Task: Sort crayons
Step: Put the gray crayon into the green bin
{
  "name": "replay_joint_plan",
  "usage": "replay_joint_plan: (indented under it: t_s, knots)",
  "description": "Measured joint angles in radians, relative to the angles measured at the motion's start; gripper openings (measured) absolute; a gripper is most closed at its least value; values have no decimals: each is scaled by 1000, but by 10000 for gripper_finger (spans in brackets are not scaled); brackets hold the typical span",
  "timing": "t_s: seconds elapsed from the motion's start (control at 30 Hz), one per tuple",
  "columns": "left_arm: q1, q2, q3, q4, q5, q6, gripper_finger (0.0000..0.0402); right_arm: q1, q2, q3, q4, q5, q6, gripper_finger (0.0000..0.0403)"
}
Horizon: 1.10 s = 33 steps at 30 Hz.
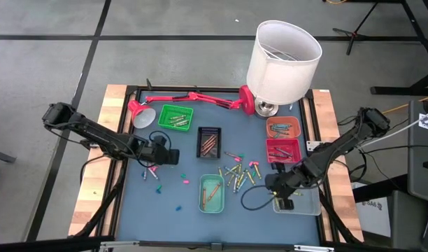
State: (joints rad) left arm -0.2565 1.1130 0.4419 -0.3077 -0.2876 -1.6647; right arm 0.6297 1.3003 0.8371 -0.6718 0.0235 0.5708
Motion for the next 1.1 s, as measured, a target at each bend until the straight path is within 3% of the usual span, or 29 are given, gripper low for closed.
replay_joint_plan:
  t_s: [0.2, 0.37, 0.57, 0.83, 1.1]
  knots:
    - [0, -1, 0, 208, -83, 161, 13, -74, 0, 0, 125, 102, -57, 95]
    - [18, -1, 0, 361, -222, 377, 13, -133, 0, 0, 208, 183, -57, 95]
    - [106, -2, 1, 422, -346, 654, 13, -196, 0, 0, 260, 212, -57, 95]
    - [279, -2, 1, 422, -368, 986, 13, -252, 0, 0, 262, 212, -53, 95]
    - [419, -2, 2, 421, -367, 1157, 13, -306, 8, 0, 261, 212, -56, 95]
